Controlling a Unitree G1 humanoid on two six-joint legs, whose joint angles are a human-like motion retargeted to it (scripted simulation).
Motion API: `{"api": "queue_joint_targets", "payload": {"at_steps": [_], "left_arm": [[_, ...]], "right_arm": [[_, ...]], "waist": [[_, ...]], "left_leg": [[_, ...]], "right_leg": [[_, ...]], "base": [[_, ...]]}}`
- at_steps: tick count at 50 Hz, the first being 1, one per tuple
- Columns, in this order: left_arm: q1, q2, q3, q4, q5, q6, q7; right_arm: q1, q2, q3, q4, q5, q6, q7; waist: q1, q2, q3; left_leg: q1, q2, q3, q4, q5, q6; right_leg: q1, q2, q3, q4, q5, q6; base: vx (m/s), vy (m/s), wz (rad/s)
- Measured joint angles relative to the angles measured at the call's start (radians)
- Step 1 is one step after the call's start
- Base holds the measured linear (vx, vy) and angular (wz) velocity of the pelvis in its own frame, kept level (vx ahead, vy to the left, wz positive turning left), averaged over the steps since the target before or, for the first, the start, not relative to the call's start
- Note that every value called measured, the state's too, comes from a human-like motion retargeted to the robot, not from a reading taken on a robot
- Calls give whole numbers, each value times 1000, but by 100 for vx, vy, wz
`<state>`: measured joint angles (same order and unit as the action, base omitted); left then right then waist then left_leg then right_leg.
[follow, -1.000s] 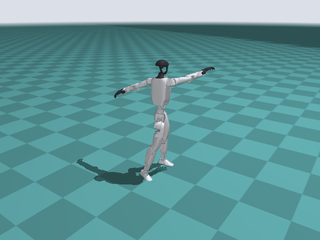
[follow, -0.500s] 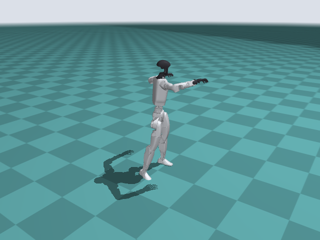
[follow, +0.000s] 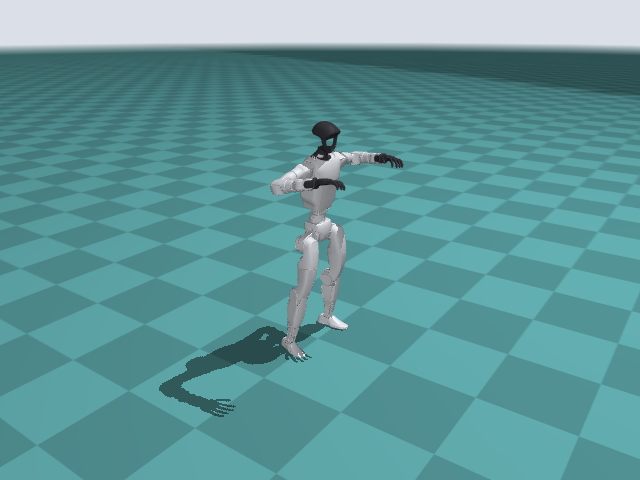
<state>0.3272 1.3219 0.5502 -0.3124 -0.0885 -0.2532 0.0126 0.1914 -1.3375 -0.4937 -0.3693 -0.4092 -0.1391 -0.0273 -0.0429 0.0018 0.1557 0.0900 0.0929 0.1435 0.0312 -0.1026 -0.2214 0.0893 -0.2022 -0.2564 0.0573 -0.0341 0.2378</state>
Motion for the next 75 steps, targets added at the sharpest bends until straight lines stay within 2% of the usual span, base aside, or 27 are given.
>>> {"api": "queue_joint_targets", "payload": {"at_steps": [10, 25, 37, 60, 75], "left_arm": [[41, -69, 60, -96, 32, -6, 23], [118, -160, 127, -138, 6, -14, -11], [157, -187, 190, -164, 3, -15, -1], [147, -186, 158, -146, -17, -13, -21], [150, -194, 188, -136, -15, -6, -23]], "right_arm": [[203, 52, -191, -86, 24, -1, 31], [251, 25, -229, -56, 49, -2, 62], [246, 16, -229, -63, 51, -7, 74], [219, 4, -215, -46, 51, -14, 66], [224, 1, -226, -33, 37, -14, 66]], "waist": [[-66, 20, 6], [-48, 9, 32], [-6, -5, 51], [41, -18, 52], [54, -14, 38]], "left_leg": [[54, 15, 130, -6, -18, -2], [101, 17, 206, -5, -33, -2], [99, 14, 192, -5, -31, -4], [70, 5, 94, 5, -29, -1], [54, 4, 64, 16, -33, 3]], "right_leg": [[-39, 21, 129, 14, 7, -2], [-47, 32, 209, 27, 10, -2], [-42, 27, 199, 30, 9, -2], [-2, 6, 101, 29, -7, -2], [7, 1, 69, 28, -14, -6]], "base": [[1, 1, -65], [0, 1, -23], [0, 0, 0], [0, 0, 20], [0, 0, 0]]}}
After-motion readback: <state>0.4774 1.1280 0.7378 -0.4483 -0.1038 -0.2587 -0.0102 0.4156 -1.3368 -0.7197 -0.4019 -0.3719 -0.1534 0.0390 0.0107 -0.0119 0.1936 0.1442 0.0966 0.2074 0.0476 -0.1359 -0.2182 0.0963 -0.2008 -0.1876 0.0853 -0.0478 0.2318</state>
